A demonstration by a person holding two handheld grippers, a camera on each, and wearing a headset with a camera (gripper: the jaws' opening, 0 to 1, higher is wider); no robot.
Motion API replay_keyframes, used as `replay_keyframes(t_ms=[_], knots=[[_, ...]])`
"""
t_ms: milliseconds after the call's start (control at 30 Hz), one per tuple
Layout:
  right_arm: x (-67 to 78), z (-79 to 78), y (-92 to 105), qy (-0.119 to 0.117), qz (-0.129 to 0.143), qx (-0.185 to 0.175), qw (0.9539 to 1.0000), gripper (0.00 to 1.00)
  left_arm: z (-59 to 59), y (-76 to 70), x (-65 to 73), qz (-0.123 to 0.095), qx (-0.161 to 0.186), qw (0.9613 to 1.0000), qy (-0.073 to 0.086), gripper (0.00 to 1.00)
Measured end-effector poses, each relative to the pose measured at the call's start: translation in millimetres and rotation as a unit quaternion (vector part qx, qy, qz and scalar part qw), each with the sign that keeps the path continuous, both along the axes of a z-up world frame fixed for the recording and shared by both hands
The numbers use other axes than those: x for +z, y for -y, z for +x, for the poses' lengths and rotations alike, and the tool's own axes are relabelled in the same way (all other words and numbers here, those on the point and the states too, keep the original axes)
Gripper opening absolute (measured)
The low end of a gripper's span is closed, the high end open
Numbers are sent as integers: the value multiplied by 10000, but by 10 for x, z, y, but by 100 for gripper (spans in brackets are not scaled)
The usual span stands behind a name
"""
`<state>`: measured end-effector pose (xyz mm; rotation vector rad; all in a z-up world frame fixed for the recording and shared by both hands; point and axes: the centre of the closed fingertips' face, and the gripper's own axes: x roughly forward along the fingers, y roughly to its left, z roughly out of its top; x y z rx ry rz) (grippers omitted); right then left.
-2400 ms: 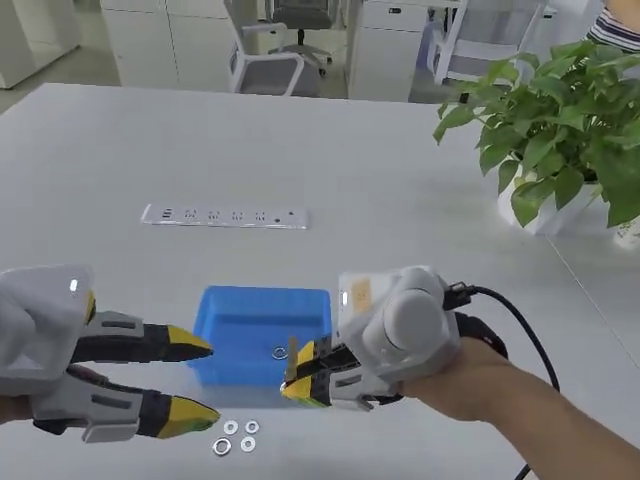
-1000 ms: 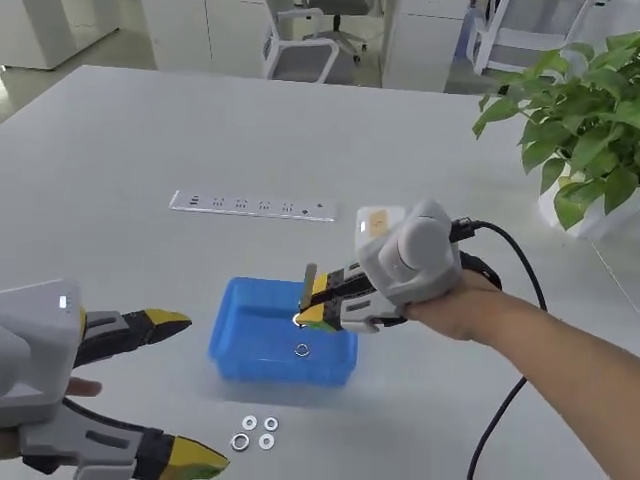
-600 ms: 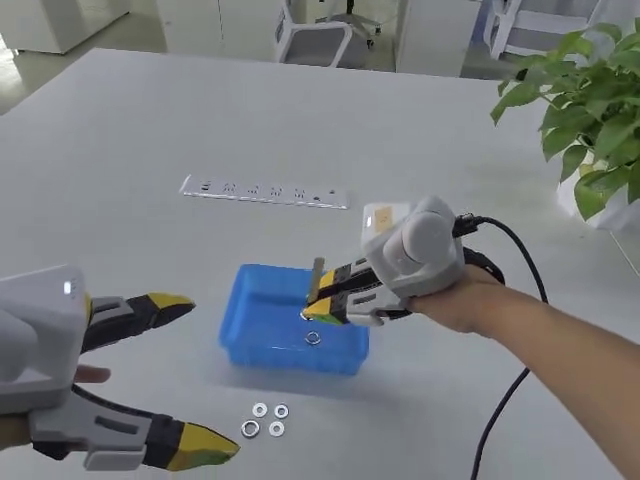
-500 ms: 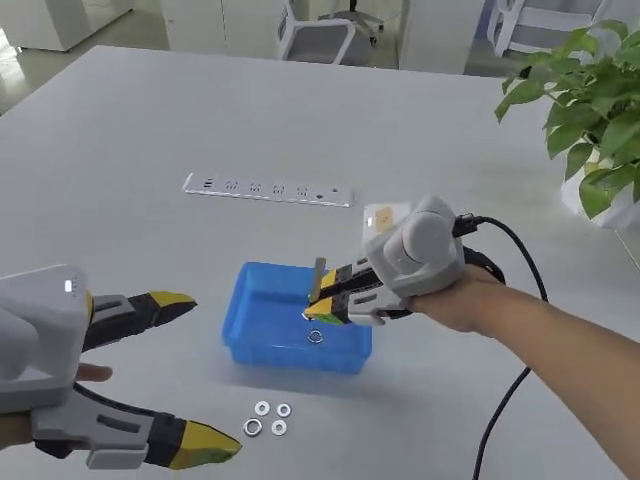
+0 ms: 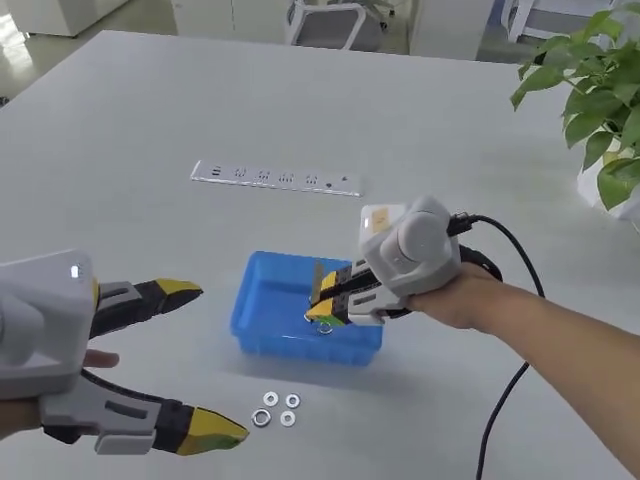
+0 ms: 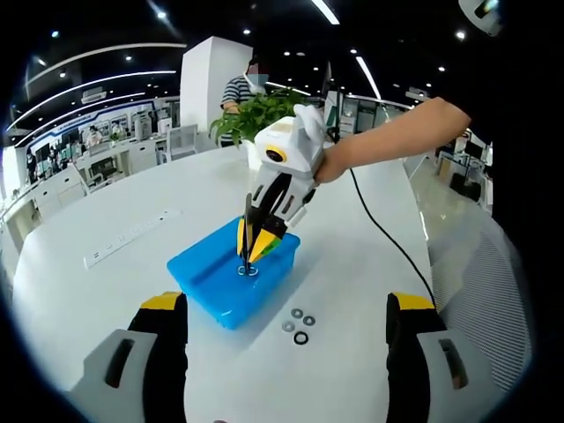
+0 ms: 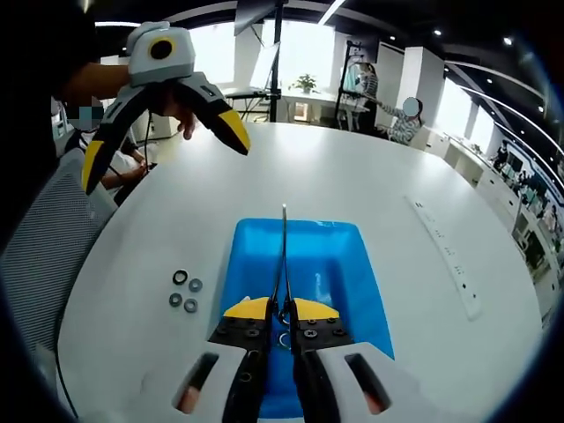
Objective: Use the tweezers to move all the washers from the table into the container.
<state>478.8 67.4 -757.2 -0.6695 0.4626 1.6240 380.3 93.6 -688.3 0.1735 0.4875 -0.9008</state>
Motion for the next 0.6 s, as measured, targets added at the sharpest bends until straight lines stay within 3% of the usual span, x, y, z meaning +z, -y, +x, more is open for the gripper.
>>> replay_keyframes(t_ms=[233, 600], knots=[[-70, -8, 8, -23, -64, 2, 10000, 8, 42, -18, -1, -10, 21, 10000, 9, 97], [-145, -38, 23, -76, -110, 26, 9999, 9, 213, -3, 50, -39, -118, 9999, 67, 76]])
